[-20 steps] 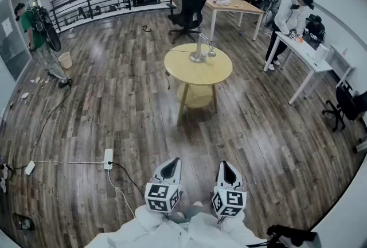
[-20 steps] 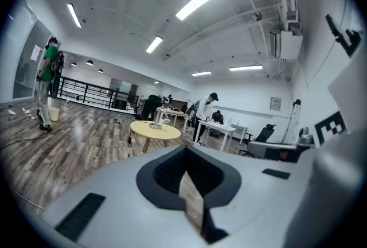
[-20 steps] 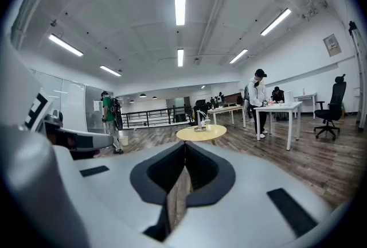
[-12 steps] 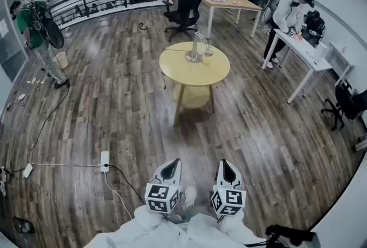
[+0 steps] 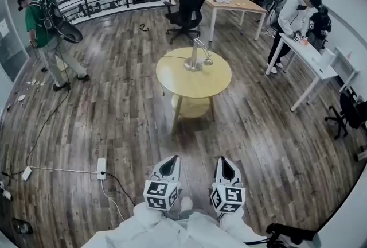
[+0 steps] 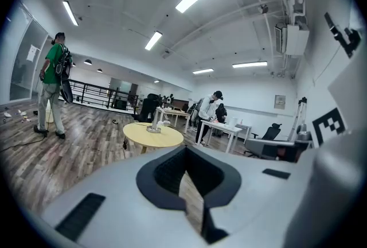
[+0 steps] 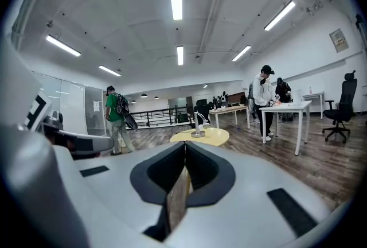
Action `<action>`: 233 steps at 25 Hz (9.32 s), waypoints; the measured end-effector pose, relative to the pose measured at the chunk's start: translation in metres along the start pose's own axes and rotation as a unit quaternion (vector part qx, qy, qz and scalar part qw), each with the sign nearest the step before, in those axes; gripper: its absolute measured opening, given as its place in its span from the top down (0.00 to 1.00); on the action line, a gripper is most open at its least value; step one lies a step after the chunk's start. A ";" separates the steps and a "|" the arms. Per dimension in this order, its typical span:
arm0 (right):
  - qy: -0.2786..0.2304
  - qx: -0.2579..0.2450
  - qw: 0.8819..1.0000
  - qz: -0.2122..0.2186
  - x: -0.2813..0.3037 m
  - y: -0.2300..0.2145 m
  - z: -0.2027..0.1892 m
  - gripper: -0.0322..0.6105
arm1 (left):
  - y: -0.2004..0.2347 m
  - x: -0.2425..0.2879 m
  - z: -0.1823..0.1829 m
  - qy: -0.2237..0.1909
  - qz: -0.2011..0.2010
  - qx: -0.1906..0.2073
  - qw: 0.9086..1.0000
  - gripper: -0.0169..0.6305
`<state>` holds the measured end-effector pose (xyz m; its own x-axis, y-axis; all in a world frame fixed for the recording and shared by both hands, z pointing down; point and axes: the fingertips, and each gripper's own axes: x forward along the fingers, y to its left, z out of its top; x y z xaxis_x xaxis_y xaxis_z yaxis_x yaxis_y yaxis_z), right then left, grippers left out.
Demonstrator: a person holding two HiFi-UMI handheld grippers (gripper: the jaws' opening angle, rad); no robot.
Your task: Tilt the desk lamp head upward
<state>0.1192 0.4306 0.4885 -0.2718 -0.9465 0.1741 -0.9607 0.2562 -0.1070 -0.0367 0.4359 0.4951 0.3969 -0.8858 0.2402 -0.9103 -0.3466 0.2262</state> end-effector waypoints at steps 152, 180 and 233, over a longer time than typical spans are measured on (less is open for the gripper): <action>0.199 -0.123 0.953 0.191 0.725 -0.188 0.196 0.59 | 0.282 0.851 0.164 0.057 -0.203 0.236 0.949 0.77; 0.323 -0.236 0.889 0.224 0.789 -0.116 0.300 0.59 | 0.276 0.846 0.162 0.065 -0.196 0.250 0.946 0.77; 0.174 0.038 0.983 0.030 0.731 -0.194 0.093 0.93 | 0.280 0.665 0.180 0.036 -0.060 0.014 0.997 0.97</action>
<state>0.1121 -0.3291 0.5450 -0.3433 -0.8019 0.4889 -0.9390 0.2811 -0.1983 -0.0489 -0.3058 0.5484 0.5098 -0.8131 0.2810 -0.8582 -0.4582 0.2314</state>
